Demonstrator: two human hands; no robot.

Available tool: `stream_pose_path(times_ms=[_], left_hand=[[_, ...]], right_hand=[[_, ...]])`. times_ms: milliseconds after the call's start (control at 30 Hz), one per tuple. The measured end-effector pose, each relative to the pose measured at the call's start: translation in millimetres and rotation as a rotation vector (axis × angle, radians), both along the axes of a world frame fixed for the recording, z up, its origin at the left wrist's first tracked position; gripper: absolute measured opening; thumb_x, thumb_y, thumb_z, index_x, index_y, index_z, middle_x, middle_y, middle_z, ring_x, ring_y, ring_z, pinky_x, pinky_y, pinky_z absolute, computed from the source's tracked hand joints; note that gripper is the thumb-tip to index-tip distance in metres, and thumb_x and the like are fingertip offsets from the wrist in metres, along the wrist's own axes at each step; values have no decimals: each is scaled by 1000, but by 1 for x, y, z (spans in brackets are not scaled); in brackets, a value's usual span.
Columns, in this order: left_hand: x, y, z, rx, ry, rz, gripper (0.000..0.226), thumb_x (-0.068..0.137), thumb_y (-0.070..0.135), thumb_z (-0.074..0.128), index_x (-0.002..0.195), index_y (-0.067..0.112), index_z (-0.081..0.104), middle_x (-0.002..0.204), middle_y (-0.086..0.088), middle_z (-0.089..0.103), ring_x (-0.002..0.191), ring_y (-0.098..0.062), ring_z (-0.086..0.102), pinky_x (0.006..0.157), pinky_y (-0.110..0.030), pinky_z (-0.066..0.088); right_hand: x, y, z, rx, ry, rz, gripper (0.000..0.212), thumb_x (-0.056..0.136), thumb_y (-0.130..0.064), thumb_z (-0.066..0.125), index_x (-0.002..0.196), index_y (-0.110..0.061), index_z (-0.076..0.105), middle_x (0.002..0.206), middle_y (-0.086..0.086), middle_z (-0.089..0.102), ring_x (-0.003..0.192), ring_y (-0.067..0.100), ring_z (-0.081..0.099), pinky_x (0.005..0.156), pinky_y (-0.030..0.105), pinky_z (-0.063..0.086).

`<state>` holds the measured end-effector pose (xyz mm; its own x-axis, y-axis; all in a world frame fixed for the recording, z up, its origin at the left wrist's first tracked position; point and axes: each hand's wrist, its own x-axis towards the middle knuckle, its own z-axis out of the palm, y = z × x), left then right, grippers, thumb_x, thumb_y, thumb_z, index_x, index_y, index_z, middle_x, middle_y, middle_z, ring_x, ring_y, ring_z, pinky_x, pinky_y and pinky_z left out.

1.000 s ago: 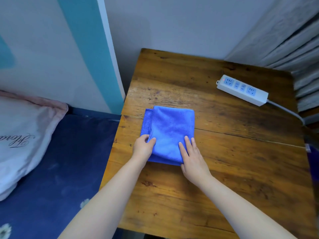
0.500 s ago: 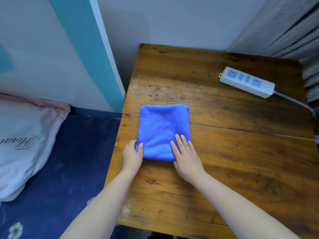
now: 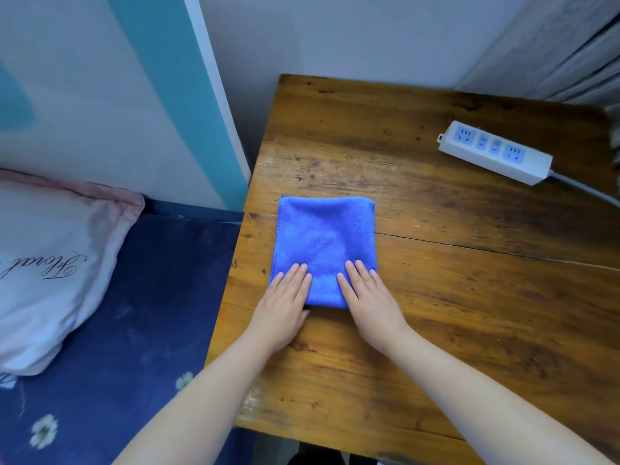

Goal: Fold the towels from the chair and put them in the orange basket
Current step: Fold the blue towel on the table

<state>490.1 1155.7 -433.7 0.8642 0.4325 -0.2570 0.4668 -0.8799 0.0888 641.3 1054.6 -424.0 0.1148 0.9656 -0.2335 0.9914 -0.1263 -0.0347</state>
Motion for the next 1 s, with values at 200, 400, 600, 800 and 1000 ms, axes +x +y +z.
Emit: stream_pose_path(times_ms=[200, 400, 600, 800, 1000], left_hand=[[-1, 10, -12, 80, -111, -22, 53, 59, 24, 83, 106, 5, 70, 113, -10, 70, 104, -23, 68, 76, -38, 57], [-1, 12, -12, 98, -157, -67, 38, 65, 20, 71, 102, 8, 73, 108, -6, 72, 100, -19, 69, 76, -33, 57], [1, 11, -11, 160, -335, -18, 29, 60, 4, 71, 89, 5, 75, 90, -10, 76, 82, -23, 74, 64, -32, 59], [-3, 7, 15, 92, -483, 36, 19, 69, 10, 38, 87, 12, 44, 61, -3, 68, 52, -19, 66, 37, -20, 47], [-35, -16, 56, 147, -434, 79, 34, 70, 24, 38, 74, 12, 70, 59, 5, 68, 46, -12, 64, 33, -16, 39]], right_hand=[[-9, 10, -3, -131, -123, -33, 41, 74, -16, 39, 93, -9, 75, 100, 16, 73, 92, 31, 70, 72, 40, 58], [-9, 14, 6, -199, -137, -35, 33, 74, -10, 47, 91, -4, 75, 97, 19, 73, 91, 33, 70, 69, 40, 58], [7, 21, 45, -300, -2, 61, 53, 95, -2, 31, 144, 3, 12, 154, 21, 15, 144, 34, 12, 117, 39, 15], [16, 6, 55, 23, 34, 110, 54, 36, 0, 83, 88, 0, 69, 85, 14, 71, 76, 30, 70, 66, 31, 59], [5, -19, 63, 117, 90, 273, 79, 31, -6, 84, 103, -6, 52, 88, 10, 73, 71, 25, 71, 58, 25, 55]])
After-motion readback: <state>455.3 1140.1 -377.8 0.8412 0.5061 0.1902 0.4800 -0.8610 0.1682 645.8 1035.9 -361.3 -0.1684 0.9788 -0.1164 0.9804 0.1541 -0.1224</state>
